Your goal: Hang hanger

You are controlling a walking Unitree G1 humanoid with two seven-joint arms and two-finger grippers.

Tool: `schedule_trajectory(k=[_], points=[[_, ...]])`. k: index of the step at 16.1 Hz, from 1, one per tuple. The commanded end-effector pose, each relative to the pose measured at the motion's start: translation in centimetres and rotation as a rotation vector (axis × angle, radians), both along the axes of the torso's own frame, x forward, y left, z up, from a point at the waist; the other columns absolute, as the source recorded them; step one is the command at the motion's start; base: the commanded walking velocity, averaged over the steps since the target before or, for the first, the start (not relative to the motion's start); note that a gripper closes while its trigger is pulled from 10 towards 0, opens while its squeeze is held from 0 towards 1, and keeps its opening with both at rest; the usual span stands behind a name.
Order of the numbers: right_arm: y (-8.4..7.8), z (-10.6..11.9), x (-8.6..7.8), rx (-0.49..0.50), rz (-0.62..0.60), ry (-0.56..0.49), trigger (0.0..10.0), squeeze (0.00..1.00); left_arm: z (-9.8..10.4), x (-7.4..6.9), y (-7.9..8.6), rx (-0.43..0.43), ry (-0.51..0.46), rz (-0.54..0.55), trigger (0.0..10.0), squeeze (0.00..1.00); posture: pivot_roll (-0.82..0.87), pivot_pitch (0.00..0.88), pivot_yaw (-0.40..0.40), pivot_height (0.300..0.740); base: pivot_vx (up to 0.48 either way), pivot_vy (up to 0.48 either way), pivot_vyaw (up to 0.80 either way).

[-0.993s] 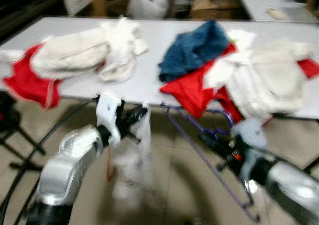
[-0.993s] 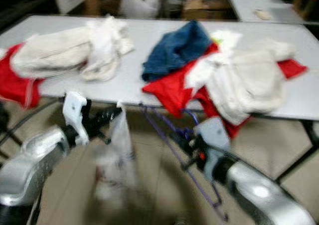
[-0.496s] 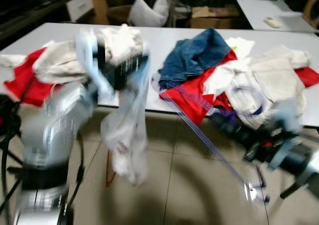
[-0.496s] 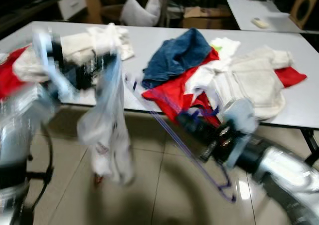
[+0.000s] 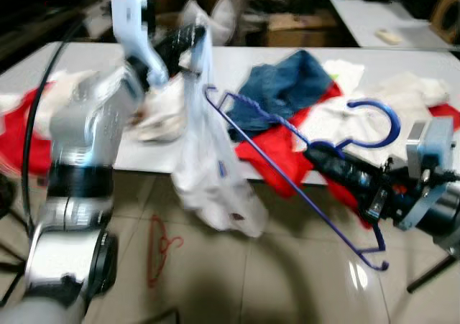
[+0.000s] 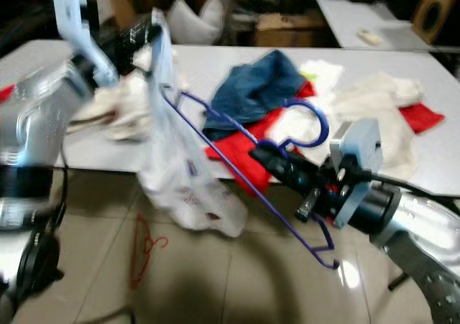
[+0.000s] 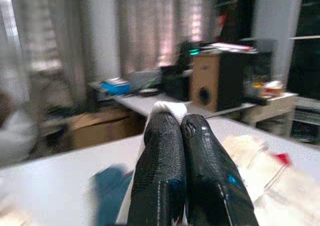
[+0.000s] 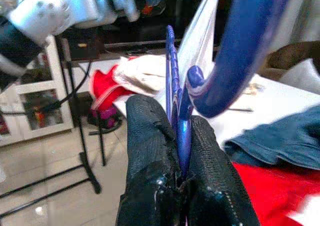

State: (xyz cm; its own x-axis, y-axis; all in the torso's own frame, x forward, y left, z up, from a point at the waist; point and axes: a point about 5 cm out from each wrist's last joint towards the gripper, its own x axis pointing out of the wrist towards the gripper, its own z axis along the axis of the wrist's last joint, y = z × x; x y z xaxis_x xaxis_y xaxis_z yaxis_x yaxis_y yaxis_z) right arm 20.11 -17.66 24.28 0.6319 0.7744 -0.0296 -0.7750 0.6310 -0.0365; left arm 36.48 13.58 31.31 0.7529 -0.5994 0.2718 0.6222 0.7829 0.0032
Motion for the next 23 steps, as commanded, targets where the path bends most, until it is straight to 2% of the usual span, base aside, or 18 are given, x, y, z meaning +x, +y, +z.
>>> schedule_trajectory(k=[1,3,7,9,13,14,17,18,20,22,23], points=[[0.2,0.1,0.0,-0.021,0.030,-0.003,10.0,0.00,0.9,0.4,-0.6,0.015,-0.041,-0.022,10.0,0.00,-0.22,0.000,0.077,0.740,0.319,0.000,0.00],[0.2,0.0,0.1,-0.048,0.046,0.007,10.0,0.00,1.3,0.7,-1.1,0.020,-0.049,-0.031,10.0,0.00,-0.22,0.000,0.072,0.740,0.336,0.000,0.00],[0.2,0.0,0.5,-0.081,0.054,0.008,10.0,0.00,2.2,1.5,-0.9,0.006,-0.067,-0.016,10.0,0.00,-0.21,0.000,0.062,0.740,0.378,0.000,0.00],[0.5,-0.1,1.2,-0.114,0.065,0.002,10.0,0.00,3.2,1.7,-1.4,0.009,-0.099,-0.044,10.0,0.00,-0.20,0.000,0.055,0.740,0.399,0.000,0.00],[1.5,0.8,3.8,-0.177,0.095,-0.050,10.0,0.00,6.5,1.7,-2.6,-0.011,-0.186,-0.105,10.0,0.00,-0.21,0.000,0.057,0.740,0.392,0.000,0.00],[1.5,0.8,3.8,-0.177,0.095,-0.050,10.0,0.00,6.5,1.7,-2.6,-0.011,-0.186,-0.105,10.0,0.00,-0.21,0.000,0.057,0.740,0.375,0.000,0.00],[2.2,2.0,7.3,-0.235,0.054,-0.125,10.0,0.00,8.6,0.9,-3.6,0.011,-0.262,-0.193,10.0,0.00,-0.20,0.000,0.057,0.740,0.000,0.000,0.00],[2.0,3.3,9.1,-0.250,0.011,-0.176,10.0,0.00,9.6,0.3,-3.4,0.001,-0.295,-0.216,10.0,0.00,-0.20,0.000,0.057,0.740,0.000,0.000,0.00],[1.6,4.9,11.5,-0.277,-0.062,-0.239,10.0,0.00,10.8,-0.5,-3.3,-0.031,-0.331,-0.258,10.0,0.00,-0.20,0.000,0.055,0.740,0.000,0.000,0.00],[-0.2,7.8,15.4,-0.379,-0.227,-0.362,10.0,0.00,12.4,-1.5,-3.1,-0.091,-0.401,-0.296,10.0,0.00,-0.19,0.000,0.054,0.740,0.000,0.000,0.00],[-1.6,10.3,17.3,-0.381,-0.379,-0.441,10.0,0.00,13.5,-2.1,-2.8,-0.151,-0.445,-0.309,10.0,0.00,-0.19,0.000,0.051,0.740,0.000,0.000,0.00]])
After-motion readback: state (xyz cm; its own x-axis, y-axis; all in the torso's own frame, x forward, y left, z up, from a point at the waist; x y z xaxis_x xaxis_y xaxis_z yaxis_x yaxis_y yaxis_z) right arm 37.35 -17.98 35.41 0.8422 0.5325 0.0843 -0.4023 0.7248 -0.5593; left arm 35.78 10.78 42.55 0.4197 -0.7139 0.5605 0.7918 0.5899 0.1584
